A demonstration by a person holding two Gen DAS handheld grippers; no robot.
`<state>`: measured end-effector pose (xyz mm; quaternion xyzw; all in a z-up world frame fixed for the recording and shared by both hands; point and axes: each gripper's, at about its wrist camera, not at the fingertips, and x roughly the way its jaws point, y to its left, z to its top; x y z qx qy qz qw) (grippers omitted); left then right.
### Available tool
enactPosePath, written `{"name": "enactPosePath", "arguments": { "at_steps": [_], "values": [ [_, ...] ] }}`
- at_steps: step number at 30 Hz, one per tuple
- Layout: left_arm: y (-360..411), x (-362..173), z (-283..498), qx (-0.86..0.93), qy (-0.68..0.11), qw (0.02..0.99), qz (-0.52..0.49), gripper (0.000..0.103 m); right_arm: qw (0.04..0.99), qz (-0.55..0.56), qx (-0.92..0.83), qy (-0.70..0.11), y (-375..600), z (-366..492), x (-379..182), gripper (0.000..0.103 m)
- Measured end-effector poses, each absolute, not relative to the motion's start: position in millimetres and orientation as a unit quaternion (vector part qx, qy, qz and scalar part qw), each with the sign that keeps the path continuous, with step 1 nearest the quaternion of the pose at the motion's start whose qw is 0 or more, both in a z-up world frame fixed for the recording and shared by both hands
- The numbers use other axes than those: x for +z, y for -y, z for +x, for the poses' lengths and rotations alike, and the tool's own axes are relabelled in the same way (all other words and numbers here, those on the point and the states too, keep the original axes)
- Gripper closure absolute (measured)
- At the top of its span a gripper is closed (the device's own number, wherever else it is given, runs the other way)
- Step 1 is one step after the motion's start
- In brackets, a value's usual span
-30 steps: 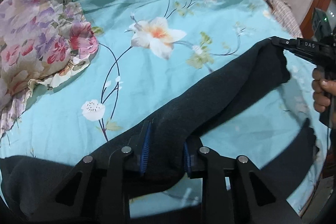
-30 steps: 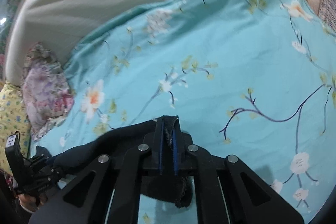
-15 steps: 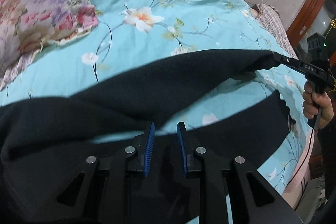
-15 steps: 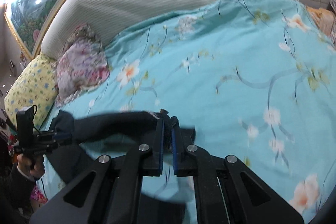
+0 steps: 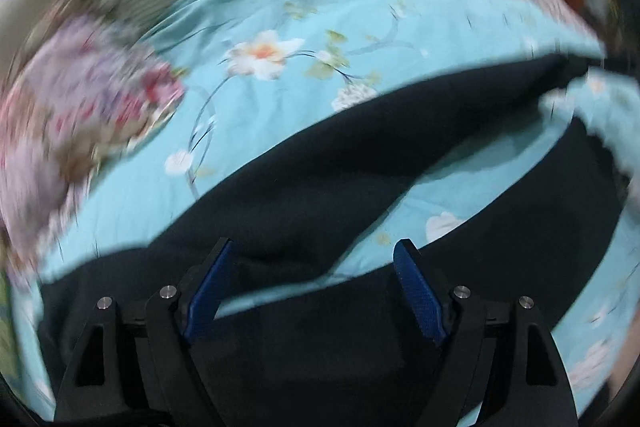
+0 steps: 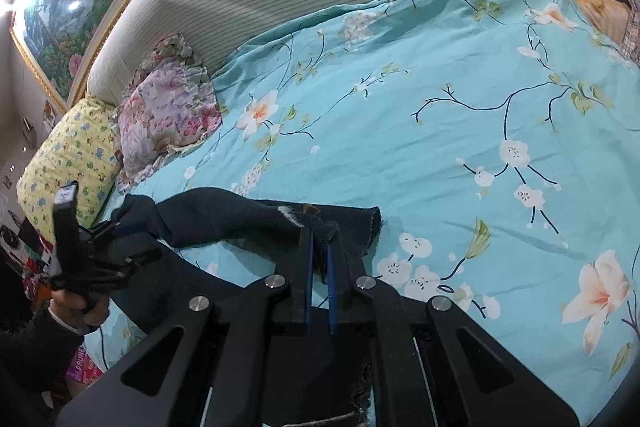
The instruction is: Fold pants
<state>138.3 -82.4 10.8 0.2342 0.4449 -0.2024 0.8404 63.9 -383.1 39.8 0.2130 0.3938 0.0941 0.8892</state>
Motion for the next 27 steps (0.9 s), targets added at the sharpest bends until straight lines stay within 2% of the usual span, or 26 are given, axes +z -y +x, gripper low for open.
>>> {"name": "enactPosePath", "arguments": {
  "at_steps": [4,6,8,9,10,13,20,27],
  "values": [
    [102.6,-8.2,143.1,-0.211,-0.439,0.808,0.331,0.022,0.888,0.226,0.095,-0.389,385.1,65.6,41.6,0.096],
    [107.1,-19.9,147.1,-0.225,-0.444,0.789,0.361,0.031,0.889,0.227,0.095,-0.386,384.0,66.6,43.6,0.096],
    [108.6,-24.7,154.6,-0.247,-0.458,0.775,0.359,0.055,0.891,0.227,0.094,-0.381,382.7,67.3,46.0,0.096],
    [108.6,-22.9,158.4,-0.252,-0.459,0.775,0.353,0.063,0.893,0.227,0.092,-0.377,382.7,67.5,48.0,0.096],
    [106.9,-19.8,161.8,-0.249,-0.457,0.778,0.353,0.081,0.894,0.228,0.091,-0.374,382.2,67.2,49.3,0.096],
    [100.2,-7.6,164.2,-0.259,-0.465,0.785,0.318,0.095,0.898,0.225,0.089,-0.368,382.6,66.2,53.5,0.096],
    [74.0,35.8,114.4,-0.300,-0.455,0.805,0.235,0.096,0.899,0.209,0.087,-0.374,386.7,52.1,56.2,0.096],
    [60.4,21.4,81.8,-0.302,-0.478,0.800,0.198,0.096,0.892,0.188,0.105,-0.397,375.1,17.0,46.4,0.096]
  ]
}}
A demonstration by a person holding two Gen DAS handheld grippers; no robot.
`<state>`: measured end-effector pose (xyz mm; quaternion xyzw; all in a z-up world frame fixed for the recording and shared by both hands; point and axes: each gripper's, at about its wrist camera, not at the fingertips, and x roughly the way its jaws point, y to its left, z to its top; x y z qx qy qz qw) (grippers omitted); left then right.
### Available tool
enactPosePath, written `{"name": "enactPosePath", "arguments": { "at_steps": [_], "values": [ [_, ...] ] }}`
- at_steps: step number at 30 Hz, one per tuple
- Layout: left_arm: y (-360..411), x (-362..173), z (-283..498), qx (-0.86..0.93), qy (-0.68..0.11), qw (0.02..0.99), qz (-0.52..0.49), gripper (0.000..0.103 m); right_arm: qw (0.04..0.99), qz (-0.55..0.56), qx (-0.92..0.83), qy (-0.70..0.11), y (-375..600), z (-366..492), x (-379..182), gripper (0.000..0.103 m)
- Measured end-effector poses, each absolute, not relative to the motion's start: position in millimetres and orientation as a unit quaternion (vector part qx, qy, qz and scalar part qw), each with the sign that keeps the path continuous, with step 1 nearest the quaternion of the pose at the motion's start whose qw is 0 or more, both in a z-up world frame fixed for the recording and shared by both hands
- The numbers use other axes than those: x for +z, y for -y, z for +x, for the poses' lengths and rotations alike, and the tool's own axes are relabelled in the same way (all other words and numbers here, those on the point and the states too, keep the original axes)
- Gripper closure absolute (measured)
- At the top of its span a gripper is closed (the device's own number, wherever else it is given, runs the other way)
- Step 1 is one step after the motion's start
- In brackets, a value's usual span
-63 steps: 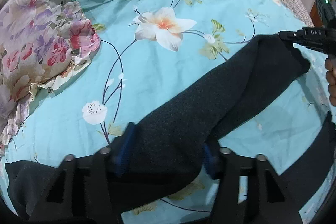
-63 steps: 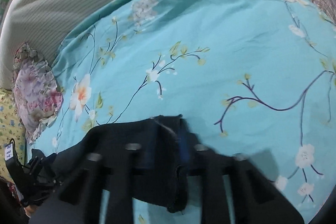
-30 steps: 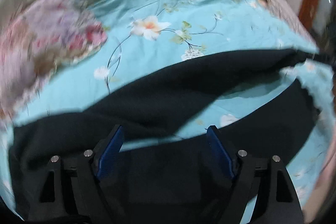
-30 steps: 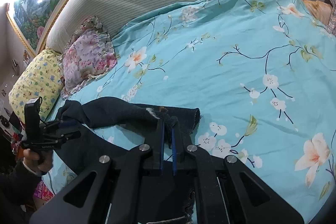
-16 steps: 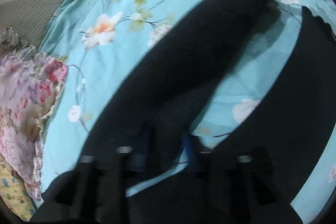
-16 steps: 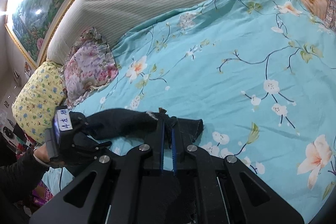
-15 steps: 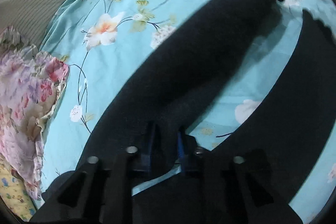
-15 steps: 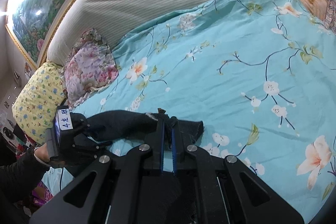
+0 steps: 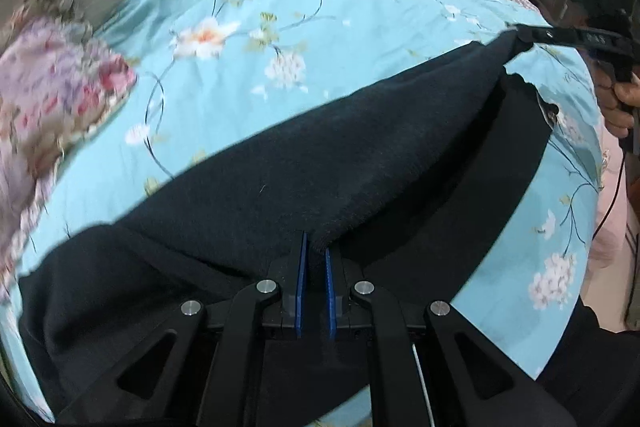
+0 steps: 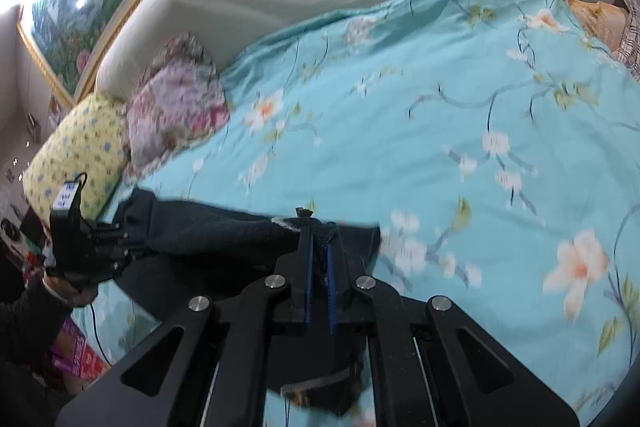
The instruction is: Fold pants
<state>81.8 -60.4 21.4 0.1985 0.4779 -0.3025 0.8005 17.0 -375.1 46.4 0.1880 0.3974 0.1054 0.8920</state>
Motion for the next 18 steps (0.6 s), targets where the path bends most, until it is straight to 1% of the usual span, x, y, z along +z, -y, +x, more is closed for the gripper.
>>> {"name": "enactPosePath", "arguments": {
  "at_steps": [8,17,18],
  "values": [
    [54.9,33.3,49.0,-0.335,-0.466,0.801,0.172,0.096,0.896,0.158,0.106,-0.401,361.5,-28.7,53.0,0.096],
    [53.6,-2.4,36.0,-0.334,-0.498,0.782,0.172,0.095,0.876,0.163,0.086,-0.446,358.3,-47.8,19.2,0.096],
    [53.5,-4.0,36.2,-0.334,-0.499,0.781,0.170,0.095,0.876,0.156,0.081,-0.449,356.8,-48.5,17.6,0.099]
  ]
}}
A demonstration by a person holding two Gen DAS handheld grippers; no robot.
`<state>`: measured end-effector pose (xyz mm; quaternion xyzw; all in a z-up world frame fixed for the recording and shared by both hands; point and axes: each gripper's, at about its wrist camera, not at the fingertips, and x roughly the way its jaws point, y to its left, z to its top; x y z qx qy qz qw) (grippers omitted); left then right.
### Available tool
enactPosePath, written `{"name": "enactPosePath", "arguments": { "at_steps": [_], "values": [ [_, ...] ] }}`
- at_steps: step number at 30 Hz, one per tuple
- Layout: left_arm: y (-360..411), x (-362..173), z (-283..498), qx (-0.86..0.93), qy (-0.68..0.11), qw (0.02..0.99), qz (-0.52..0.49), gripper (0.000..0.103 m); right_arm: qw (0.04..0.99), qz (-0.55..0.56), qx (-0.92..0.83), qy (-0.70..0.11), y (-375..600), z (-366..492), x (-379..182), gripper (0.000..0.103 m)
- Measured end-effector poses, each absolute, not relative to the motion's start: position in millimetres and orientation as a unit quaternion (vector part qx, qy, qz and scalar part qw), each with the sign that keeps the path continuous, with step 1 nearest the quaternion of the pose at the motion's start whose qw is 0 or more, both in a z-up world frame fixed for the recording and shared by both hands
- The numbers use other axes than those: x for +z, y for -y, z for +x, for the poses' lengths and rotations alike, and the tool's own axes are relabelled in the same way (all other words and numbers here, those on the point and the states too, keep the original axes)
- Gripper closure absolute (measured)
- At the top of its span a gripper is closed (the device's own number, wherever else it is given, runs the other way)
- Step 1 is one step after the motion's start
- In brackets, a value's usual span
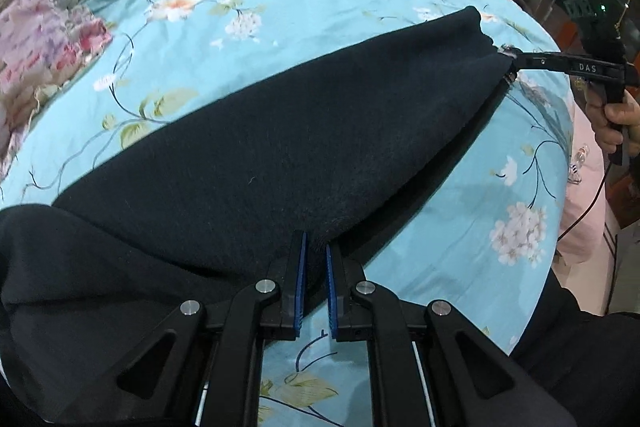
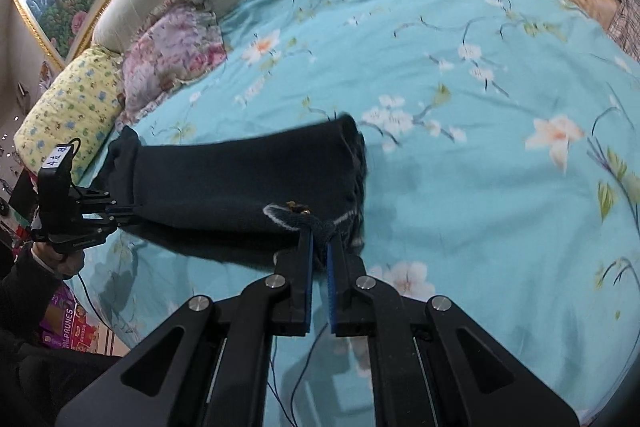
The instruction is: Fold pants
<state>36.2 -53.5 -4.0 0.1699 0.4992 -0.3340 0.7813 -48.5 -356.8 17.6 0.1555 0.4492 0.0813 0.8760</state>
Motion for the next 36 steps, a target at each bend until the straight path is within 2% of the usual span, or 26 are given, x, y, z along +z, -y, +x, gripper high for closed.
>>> {"name": "enactPosePath", "arguments": {
  "at_steps": [7,9,14,16,17,18,19,21,30,36],
  "values": [
    [47.4,-18.5,43.3,-0.328,-0.512,0.781,0.140,0.090,0.862,0.146,0.059,-0.483,347.0,-49.7,2.9,0.100],
    [44.6,-15.4,41.3,-0.327,-0.513,0.783,0.132,0.083,0.860,0.154,0.050,-0.484,346.1,-53.1,7.9,0.100],
    [22.7,-5.8,34.6,-0.310,-0.517,0.794,0.082,0.052,0.882,0.177,0.017,-0.437,350.8,-73.7,41.2,0.098],
    [10.3,-3.4,34.4,-0.290,-0.517,0.804,0.053,0.044,0.894,0.188,0.025,-0.405,346.8,-82.0,55.7,0.093],
    [5.0,-2.5,35.3,-0.282,-0.518,0.806,0.043,0.044,0.896,0.194,0.032,-0.399,343.9,-82.5,57.9,0.090],
    [-1.1,-1.3,36.5,-0.270,-0.520,0.810,0.033,0.044,0.895,0.206,0.049,-0.392,336.7,-81.5,59.7,0.078],
    [-8.3,0.1,38.5,-0.256,-0.522,0.813,0.022,0.041,0.894,0.211,0.061,-0.390,328.6,-77.9,59.5,0.059],
    [-25.1,2.2,40.6,-0.223,-0.524,0.822,0.001,0.040,0.894,0.214,0.087,-0.385,310.3,-71.8,58.8,0.045],
    [-112.3,19.2,83.6,-0.113,-0.533,0.833,-0.096,0.039,0.863,0.196,0.208,-0.416,208.1,-17.5,31.5,0.045],
    [-145.4,42.6,131.9,-0.046,-0.541,0.830,-0.128,0.033,0.844,0.179,0.257,-0.436,158.5,9.2,19.9,0.045]
  ]
}}
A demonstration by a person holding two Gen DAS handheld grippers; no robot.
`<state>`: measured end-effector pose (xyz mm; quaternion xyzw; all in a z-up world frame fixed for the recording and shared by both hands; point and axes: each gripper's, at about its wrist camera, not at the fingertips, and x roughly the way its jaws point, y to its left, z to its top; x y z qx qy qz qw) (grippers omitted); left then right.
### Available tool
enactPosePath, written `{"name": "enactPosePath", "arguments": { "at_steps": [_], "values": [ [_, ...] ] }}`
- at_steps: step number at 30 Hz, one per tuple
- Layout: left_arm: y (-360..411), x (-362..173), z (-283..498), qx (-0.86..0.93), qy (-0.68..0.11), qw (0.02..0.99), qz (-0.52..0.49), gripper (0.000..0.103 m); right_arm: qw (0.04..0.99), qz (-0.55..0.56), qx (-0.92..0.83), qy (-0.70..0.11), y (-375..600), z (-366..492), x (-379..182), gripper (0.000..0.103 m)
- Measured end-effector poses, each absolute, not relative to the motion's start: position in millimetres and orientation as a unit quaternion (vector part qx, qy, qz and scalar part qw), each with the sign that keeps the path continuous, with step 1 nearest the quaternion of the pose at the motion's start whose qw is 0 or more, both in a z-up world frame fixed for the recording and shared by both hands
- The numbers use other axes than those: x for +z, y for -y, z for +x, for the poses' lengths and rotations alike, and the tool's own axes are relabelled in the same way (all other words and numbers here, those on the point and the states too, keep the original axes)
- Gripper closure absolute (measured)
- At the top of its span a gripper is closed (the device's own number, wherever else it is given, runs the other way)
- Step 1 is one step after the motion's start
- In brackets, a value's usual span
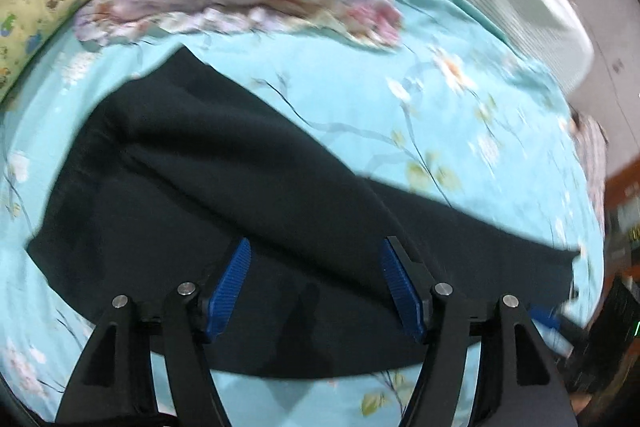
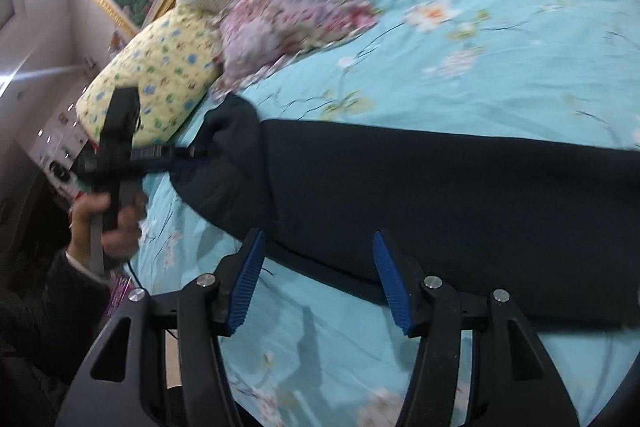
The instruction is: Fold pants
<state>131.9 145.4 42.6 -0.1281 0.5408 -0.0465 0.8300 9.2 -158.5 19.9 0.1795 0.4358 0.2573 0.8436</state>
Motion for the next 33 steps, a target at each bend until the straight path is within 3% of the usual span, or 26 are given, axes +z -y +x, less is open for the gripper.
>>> {"name": "enactPosePath", "arguments": {
  "at_steps": [6,15,18,20,21,23,24,30,33],
  "values": [
    [-152.0,54.8,210.3,0.011,-0.589,0.801,-0.107,0.028,0.831,0.131,0.309,-0.445,102.3,33.4,20.2,0.045],
    [-140.0,11.0,286.2,0.093,-0.687,0.720,0.024,0.031,0.813,0.082,0.331,-0.472,54.9,74.7,6.2,0.045],
    [-146.5,-1.9,281.0,0.084,-0.696,0.713,0.012,0.049,0.803,0.071,0.343,-0.483,41.5,82.5,-1.1,0.045],
    [-154.6,-2.6,272.7,0.080,-0.686,0.723,0.007,0.067,0.806,0.055,0.346,-0.477,33.1,81.8,-2.8,0.045],
    [-159.9,-0.4,267.4,0.075,-0.678,0.732,-0.002,0.072,0.808,0.051,0.345,-0.475,30.5,82.2,-3.7,0.050],
    [-174.4,9.4,252.2,0.058,-0.652,0.755,-0.043,0.087,0.803,0.054,0.352,-0.479,27.9,83.6,-6.9,0.080],
    [-180.7,14.6,244.5,0.051,-0.639,0.765,-0.060,0.089,0.802,0.054,0.349,-0.482,27.6,83.8,-8.5,0.097],
    [-227.6,46.0,167.3,0.020,-0.535,0.822,-0.194,0.094,0.820,0.055,0.354,-0.447,32.4,65.0,9.8,0.097],
    [-236.4,38.5,135.5,0.022,-0.519,0.822,-0.233,0.096,0.827,0.051,0.356,-0.432,32.5,56.3,19.3,0.097]
  ]
}}
